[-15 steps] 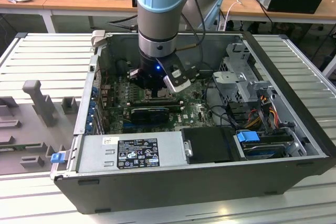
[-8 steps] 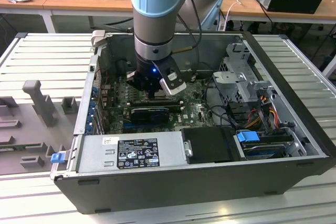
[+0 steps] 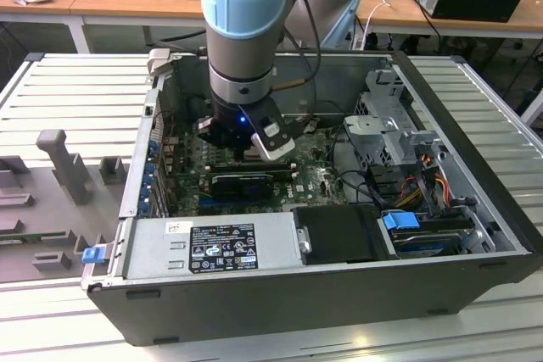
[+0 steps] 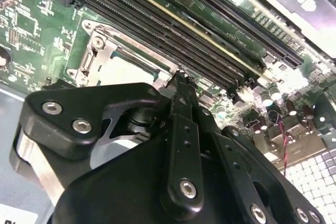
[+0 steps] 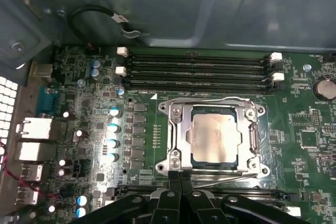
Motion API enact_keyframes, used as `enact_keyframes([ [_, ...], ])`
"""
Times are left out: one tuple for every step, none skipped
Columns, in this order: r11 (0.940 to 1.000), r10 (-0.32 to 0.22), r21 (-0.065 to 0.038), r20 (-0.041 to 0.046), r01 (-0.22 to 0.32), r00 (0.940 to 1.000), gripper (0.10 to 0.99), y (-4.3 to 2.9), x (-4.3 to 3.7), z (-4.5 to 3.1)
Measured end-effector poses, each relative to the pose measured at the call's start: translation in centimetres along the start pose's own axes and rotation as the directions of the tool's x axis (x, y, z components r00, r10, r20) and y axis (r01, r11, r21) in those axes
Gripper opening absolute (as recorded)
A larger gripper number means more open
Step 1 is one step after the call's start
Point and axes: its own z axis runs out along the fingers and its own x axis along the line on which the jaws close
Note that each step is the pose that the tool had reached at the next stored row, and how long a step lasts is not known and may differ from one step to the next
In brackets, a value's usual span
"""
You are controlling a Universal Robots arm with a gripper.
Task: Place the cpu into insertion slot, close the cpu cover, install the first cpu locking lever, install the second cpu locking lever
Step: 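Install the second cpu locking lever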
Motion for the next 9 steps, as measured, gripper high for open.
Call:
enact_keyframes([
  [1.0, -0.001, -0.009, 0.0001, 0.001, 1.0, 0.106, -0.16, 0.06, -0.03],
  [0.9999, 0.0, -0.015, 0.0003, 0.0, 1.0, 0.106, -0.32, 0.08, -0.05],
  [0.9998, 0.0, -0.019, 0.0005, 0.0, 1.0, 0.106, -0.45, 0.09, -0.08],
  [0.9997, 0.0, -0.024, 0.0006, 0.0, 1.0, 0.106, -0.66, 0.11, -0.12],
  [0.9997, 0.0, -0.025, 0.0007, 0.0, 1.0, 0.106, -0.79, 0.12, -0.14],
  [0.9996, 0.0, -0.028, 0.0008, 0.0, 1.0, 0.106, -1.01, 0.15, -0.16],
  [0.9996, 0.0, -0.028, 0.0007, 0.0, 1.0, 0.106, -1.07, 0.17, -0.18],
  [0.9996, 0.0, -0.029, 0.0007, 0.0, 1.0, 0.106, -1.08, 0.25, -0.16],
  [0.9996, 0.0, -0.029, 0.0008, 0.0, 1.0, 0.106, -1.1, 0.43, -0.09],
])
